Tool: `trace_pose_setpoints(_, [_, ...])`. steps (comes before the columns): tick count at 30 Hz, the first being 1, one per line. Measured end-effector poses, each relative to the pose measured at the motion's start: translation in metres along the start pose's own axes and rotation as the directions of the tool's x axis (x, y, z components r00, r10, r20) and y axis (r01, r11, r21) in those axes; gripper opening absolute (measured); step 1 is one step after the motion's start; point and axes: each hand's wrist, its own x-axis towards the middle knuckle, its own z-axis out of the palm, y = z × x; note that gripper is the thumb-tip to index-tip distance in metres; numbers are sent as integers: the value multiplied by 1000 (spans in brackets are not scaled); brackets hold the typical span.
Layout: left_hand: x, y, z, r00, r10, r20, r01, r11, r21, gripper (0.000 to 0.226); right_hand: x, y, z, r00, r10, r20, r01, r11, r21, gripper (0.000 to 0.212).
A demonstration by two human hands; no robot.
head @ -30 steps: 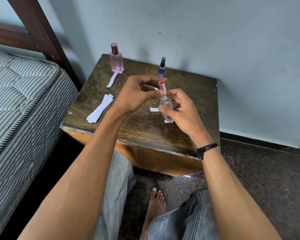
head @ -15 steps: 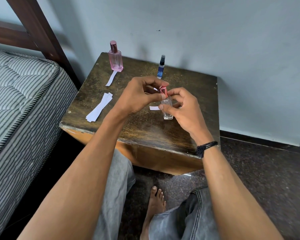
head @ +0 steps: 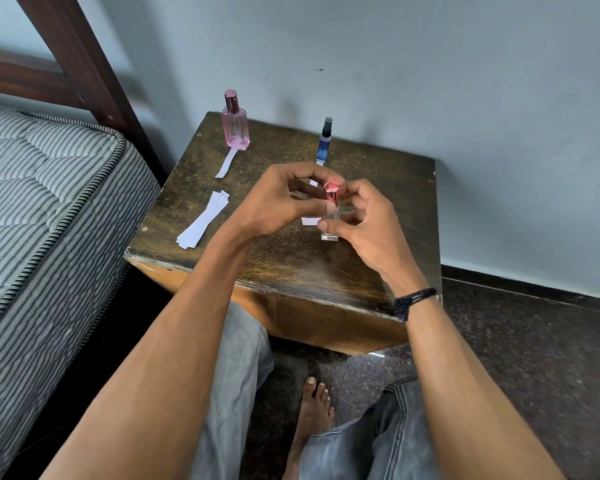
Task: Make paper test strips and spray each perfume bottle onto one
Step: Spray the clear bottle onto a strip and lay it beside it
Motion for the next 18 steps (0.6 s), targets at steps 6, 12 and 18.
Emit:
trace_pose_setpoints(6, [-2,-5,-9,995,-26,93,28,999,-20,59,0,-1,1,999,-8,51,8,1000,12,52])
trace_pose_setpoints(12, [-7,-8,-19,985,-61,159,71,996,-59,63,-7,-1,-28,988,70,138,-68,998,-14,55])
trace_pose_setpoints(18, [-4,-19,-34,972,-186,-143,180,982,-55,37,-2,21,-41,961,161,-227,-183,980,-80,16])
